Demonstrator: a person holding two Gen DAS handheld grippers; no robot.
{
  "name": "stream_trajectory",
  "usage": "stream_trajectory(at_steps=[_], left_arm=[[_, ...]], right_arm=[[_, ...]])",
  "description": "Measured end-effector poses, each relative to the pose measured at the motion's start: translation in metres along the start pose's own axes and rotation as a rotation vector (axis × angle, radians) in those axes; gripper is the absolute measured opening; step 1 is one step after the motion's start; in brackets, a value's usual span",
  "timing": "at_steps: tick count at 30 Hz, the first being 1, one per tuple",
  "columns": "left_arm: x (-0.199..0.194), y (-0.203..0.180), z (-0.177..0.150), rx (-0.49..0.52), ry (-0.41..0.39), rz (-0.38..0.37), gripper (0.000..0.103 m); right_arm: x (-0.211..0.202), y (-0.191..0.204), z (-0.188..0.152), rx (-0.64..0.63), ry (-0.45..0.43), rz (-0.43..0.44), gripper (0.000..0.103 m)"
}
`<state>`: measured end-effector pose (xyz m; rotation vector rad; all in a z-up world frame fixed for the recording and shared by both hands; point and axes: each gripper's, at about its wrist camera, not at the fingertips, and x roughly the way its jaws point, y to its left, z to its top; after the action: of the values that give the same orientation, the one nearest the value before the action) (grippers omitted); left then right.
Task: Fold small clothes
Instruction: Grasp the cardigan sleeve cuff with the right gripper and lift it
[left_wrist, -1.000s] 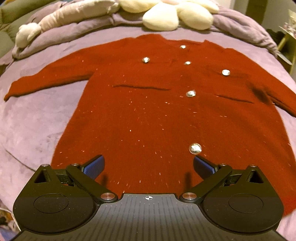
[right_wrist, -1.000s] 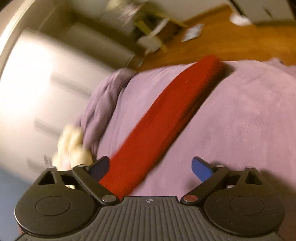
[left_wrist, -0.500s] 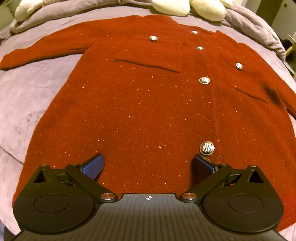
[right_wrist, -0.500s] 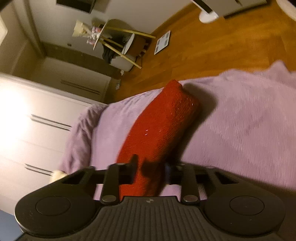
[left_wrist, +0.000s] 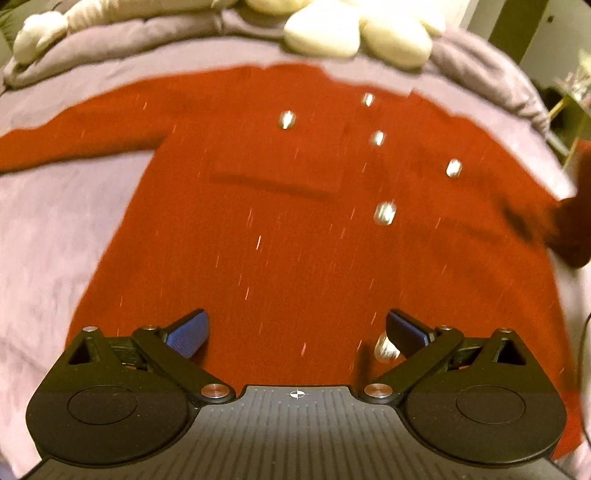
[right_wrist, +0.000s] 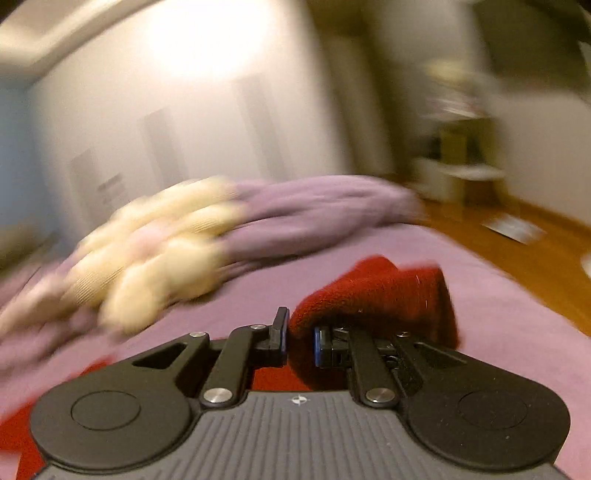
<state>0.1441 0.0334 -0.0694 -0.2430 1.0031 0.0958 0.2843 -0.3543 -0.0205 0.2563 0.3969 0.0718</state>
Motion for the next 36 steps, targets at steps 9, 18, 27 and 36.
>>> stream_trajectory(at_steps=[9, 18, 27, 36], left_arm=[[0.022, -0.026, 0.071, -0.049, -0.087, -0.351, 0.103], [0.128, -0.083, 0.111, -0.156, 0.095, -0.532, 0.082], [0.165, -0.102, 0.119, -0.189, 0.147, -0.503, 0.024], [0.099, -0.065, 0.15, -0.11, -0.091, -0.539, 0.015]], right_arm=[[-0.008, 0.028, -0.07, 0.138, 0.256, 0.199, 0.044], [-0.043, -0.039, -0.106, 0.341, 0.316, 0.163, 0.044], [-0.036, -0.042, -0.107, 0.375, 0.304, 0.18, 0.044], [-0.013, -0.04, -0.098, 0.505, 0.308, 0.227, 0.045]])
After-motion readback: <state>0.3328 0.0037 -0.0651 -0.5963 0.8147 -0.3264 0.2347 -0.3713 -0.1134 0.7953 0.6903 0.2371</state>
